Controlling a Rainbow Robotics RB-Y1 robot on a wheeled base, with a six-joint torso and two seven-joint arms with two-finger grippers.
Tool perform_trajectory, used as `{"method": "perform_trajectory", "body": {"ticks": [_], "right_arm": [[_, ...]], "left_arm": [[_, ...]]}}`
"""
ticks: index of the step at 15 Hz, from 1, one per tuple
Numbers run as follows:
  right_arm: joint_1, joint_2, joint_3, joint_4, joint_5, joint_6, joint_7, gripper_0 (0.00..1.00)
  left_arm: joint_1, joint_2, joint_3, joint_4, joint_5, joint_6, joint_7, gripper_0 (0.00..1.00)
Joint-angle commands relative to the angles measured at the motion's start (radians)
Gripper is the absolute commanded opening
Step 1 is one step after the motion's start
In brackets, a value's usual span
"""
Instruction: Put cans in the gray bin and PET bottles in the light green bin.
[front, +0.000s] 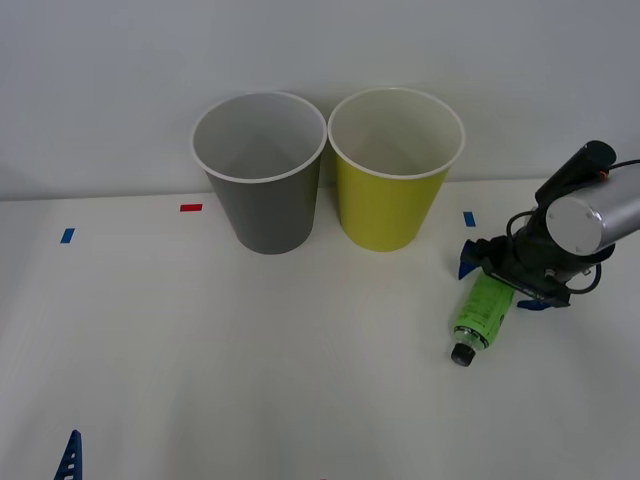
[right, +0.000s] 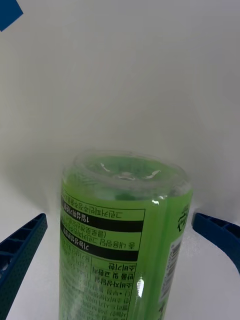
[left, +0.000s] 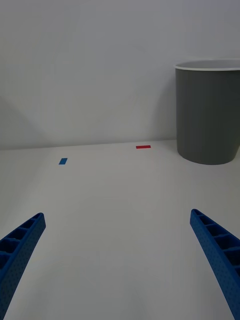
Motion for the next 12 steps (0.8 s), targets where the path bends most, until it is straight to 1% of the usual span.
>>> {"method": "perform_trajectory", "body": {"ticks": [1, 2, 7, 10, 12], "right_arm": [[-0.002, -0.001, 0.003, 0.002, -0.001, -0.003, 0.006, 0.05], [-0.002, -0.001, 0.001, 0.002, -0.001, -0.003, 0.006, 0.00], [-0.002, -0.015, 0.003, -0.001, -0.002, -0.002, 0.016, 0.00], [-0.004, -0.032, 0.000, -0.025, -0.004, 0.023, 0.023, 0.00], [-0.001, -0.038, -0.019, -0.042, -0.001, 0.049, 0.034, 0.00]], "left_arm": [[0.000, 0.000, 0.000, 0.000, 0.000, 0.000, 0.000, 1.00], [0.000, 0.000, 0.000, 0.000, 0.000, 0.000, 0.000, 1.00], [0.000, 0.000, 0.000, 0.000, 0.000, 0.000, 0.000, 1.00], [0.000, 0.000, 0.000, 0.000, 0.000, 0.000, 0.000, 1.00], [0.000, 0.000, 0.000, 0.000, 0.000, 0.000, 0.000, 1.00]]}}
